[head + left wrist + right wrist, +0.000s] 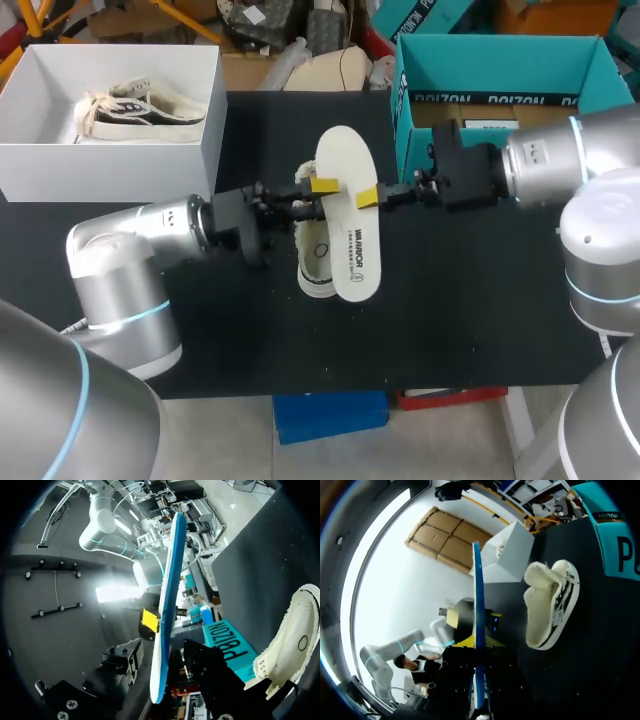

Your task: Take the shoe out of the shoebox, open the shoe tongue, remove and reinsert the insole, then place the shoe into the shoebox

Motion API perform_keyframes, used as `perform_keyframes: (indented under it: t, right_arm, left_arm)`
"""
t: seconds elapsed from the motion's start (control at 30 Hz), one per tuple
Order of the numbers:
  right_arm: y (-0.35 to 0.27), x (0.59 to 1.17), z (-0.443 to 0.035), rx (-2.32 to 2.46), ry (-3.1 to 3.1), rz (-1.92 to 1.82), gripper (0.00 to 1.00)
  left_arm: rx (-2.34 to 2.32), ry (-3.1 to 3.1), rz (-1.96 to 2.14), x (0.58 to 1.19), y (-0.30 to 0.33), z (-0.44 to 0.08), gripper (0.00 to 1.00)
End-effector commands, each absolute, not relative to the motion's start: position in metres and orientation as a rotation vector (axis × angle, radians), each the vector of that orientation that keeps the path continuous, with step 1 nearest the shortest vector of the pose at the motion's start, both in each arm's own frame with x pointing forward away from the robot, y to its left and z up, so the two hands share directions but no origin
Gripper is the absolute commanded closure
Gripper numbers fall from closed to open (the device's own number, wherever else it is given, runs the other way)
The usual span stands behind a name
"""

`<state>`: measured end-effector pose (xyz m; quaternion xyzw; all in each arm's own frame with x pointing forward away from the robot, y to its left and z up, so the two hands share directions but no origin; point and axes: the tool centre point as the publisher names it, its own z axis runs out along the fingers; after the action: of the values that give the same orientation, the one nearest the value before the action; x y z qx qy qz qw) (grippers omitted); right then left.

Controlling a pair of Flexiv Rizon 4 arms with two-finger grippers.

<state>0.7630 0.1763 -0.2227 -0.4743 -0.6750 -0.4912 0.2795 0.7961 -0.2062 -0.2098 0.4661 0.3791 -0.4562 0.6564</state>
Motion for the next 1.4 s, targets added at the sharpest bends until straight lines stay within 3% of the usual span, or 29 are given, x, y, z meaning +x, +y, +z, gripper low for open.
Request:
perform_keyframes:
  t: [0.03, 0.1, 0.33, 0.43, 0.53, 0.67, 0.7, 0.73, 1.4]
  right_arm:
    - [0.18, 0.765, -0.224, -1.279, -1.812, -1.31, 1.0]
    - [0.181, 0.765, -0.224, -1.28, -1.81, -1.309, 1.0]
    - [0.18, 0.766, -0.226, -1.288, -1.804, -1.313, 1.0]
    - [0.179, 0.766, -0.226, -1.291, -1.803, -1.314, 1.0]
    - [0.178, 0.766, -0.226, -1.287, -1.802, -1.318, 1.0]
    - [0.177, 0.766, -0.226, -1.276, -1.801, -1.322, 1.0]
    - [0.177, 0.766, -0.226, -1.275, -1.801, -1.322, 0.87]
    - [0.176, 0.766, -0.225, -1.274, -1.803, -1.317, 0.02]
    - [0.171, 0.765, -0.224, -1.315, -1.907, -1.238, 0.0]
  left_arm:
    - [1.057, 0.854, -1.037, 0.797, -0.21, -0.21, 0.64]
    - [1.057, 0.853, -1.045, 0.795, -0.211, -0.21, 0.64]
    - [1.059, 0.85, -1.061, 0.789, -0.213, -0.213, 0.8]
    - [1.06, 0.848, -1.061, 0.789, -0.213, -0.213, 0.83]
    - [1.057, 0.846, -1.056, 0.791, -0.212, -0.213, 1.0]
    - [1.061, 0.839, -1.052, 0.792, -0.212, -0.212, 1.0]
    - [1.063, 0.838, -1.052, 0.792, -0.212, -0.211, 1.0]
    - [1.063, 0.836, -1.052, 0.793, -0.212, -0.211, 1.0]
    - [1.188, 1.287, -1.226, 0.783, -0.185, -0.239, 1.0]
